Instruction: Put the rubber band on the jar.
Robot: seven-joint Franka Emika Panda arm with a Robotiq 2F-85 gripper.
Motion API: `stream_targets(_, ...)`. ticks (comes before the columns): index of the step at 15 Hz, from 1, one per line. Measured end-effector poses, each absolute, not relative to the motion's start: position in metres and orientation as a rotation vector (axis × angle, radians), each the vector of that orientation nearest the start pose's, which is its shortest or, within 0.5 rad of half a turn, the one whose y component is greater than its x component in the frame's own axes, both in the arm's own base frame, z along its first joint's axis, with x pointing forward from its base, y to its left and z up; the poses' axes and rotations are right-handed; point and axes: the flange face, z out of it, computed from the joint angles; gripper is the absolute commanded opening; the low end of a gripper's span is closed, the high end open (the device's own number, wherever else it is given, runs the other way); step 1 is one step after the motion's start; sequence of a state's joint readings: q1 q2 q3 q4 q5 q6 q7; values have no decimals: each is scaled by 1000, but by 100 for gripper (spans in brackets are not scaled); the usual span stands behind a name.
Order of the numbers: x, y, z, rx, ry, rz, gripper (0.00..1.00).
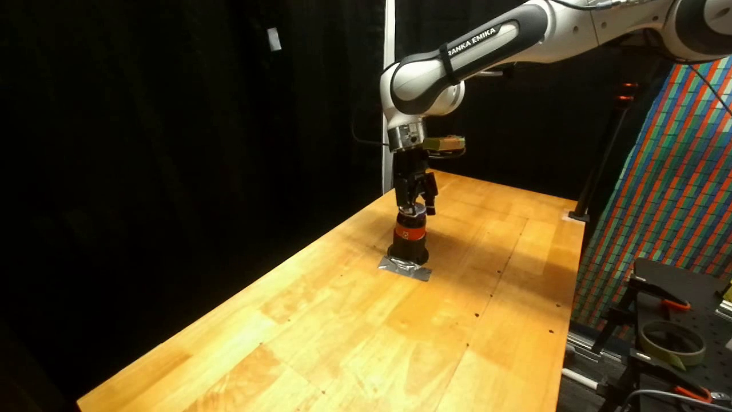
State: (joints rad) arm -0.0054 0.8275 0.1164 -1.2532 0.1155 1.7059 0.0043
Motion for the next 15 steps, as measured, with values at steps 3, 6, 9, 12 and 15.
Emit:
stream_targets(3,692,65,243,-2894,-18,501,100)
stream_targets(6,677,62,245,-2903,17,425,100)
stream_targets(9,660,61,244,-2922,32,361,100)
stream_targets(12,647,65,241,-2942,34,278,100)
stream_targets(15,640,78,236,-2979,-23,217,100)
